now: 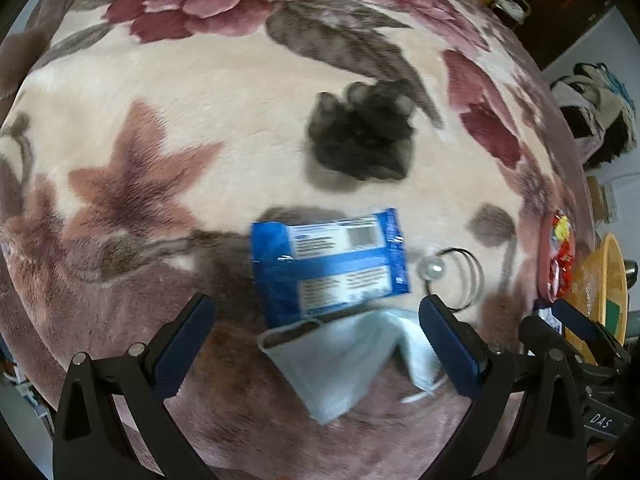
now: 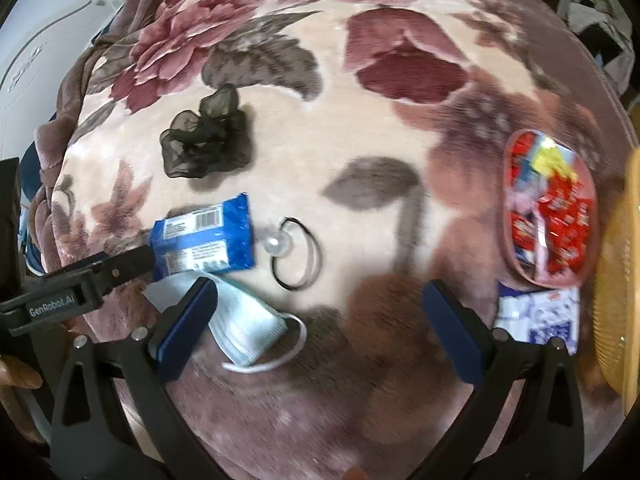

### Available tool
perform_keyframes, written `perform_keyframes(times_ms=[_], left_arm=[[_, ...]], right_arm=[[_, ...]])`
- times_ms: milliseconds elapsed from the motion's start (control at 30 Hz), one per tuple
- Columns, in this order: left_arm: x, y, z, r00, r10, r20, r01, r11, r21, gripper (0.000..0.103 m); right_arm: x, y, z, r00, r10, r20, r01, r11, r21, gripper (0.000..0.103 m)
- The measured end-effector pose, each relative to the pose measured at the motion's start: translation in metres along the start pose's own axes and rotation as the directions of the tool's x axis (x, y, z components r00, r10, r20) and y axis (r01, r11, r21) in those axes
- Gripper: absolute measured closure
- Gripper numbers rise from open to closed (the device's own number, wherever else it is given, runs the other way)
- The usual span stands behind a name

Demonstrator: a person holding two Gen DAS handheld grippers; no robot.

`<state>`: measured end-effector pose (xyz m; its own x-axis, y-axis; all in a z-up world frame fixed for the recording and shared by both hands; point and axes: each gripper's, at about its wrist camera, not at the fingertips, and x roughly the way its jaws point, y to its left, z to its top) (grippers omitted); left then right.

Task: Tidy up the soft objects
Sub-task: 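Move both open tools over the blue wet-wipes packet and black hair tie, then grasp the black pearl hair tie with the right tool while the left tool grasps the blue wipes packet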

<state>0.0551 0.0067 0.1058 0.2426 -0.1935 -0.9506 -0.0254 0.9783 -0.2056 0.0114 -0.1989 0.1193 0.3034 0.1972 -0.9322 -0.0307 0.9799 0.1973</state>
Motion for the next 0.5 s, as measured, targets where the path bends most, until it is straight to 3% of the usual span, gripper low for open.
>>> perform_keyframes(times_ms=[100, 167, 200, 433, 500], left_arm=[[0.009, 0.016, 0.004, 1.0, -0.003, -0.013, 0.003, 0.999, -0.032, 0.001], [0.013, 0.024, 0.006, 1.0, -0.005, -0.019, 0.004, 0.999, -0.046, 0.001], [0.015, 0.028, 0.007, 1.0, -0.008, -0.022, 0.006, 0.999, -0.053, 0.001], [0.024, 0.046, 0.011, 0.999, -0.025, -0.031, 0.023, 0.997, -0.08, 0.001], [0.026, 0.048, 0.012, 0.999, -0.031, -0.035, 0.028, 0.996, -0.082, 0.001]], right_arm=[[0.012, 0.01, 0.006, 1.0, 0.02, -0.002, -0.02, 1.0, -0.014, 0.005], [0.021, 0.018, 0.011, 1.0, 0.028, -0.008, -0.028, 0.999, -0.037, 0.02], [0.028, 0.022, 0.014, 1.0, 0.027, -0.016, -0.027, 0.998, -0.049, 0.022], [0.072, 0.029, 0.024, 0.997, -0.013, -0.081, 0.008, 0.998, -0.062, 0.026], [0.081, 0.031, 0.023, 0.994, -0.006, -0.107, -0.001, 0.998, -0.067, 0.048]])
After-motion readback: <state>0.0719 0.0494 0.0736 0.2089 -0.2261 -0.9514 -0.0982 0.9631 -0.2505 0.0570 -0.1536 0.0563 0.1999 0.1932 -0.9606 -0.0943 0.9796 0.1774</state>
